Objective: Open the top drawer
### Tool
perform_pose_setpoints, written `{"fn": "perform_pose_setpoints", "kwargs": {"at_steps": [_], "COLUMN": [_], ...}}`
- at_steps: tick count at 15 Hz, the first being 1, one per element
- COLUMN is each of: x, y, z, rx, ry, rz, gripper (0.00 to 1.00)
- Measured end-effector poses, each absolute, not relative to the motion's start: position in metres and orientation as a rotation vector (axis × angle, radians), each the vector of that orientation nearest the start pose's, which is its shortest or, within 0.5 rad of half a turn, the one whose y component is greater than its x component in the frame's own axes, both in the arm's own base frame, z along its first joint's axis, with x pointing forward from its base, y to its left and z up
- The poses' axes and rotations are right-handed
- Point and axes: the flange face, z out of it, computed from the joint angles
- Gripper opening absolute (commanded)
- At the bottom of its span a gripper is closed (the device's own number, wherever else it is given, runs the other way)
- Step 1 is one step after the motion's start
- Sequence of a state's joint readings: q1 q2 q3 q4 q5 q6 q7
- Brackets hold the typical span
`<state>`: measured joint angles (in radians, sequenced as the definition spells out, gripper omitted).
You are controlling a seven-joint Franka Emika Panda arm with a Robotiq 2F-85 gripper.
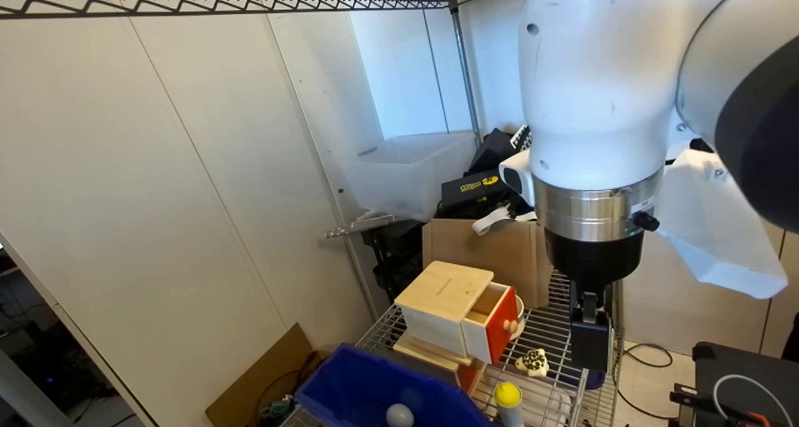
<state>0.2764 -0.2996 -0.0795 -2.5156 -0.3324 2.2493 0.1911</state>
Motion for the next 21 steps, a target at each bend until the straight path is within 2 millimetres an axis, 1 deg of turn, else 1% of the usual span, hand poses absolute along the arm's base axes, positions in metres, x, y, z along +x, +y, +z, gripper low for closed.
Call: {"fn": "perform_pose_setpoints", "kwargs": {"at_steps": [3,14,17,21], "x": [0.427,0.427,0.428,0.431], "y": [0.079,0.078,0.073,0.06], "z": [0.393,0.391,0.391,0.393], "rx": [-3.335,-3.336,-3.341,-3.342], "ry": [-0.359,-0.356,-0.333,-0.265], "rz": [-0.13,-0.115,-0.117,-0.125], "gripper": [1.0,1.0,1.0,1.0]}}
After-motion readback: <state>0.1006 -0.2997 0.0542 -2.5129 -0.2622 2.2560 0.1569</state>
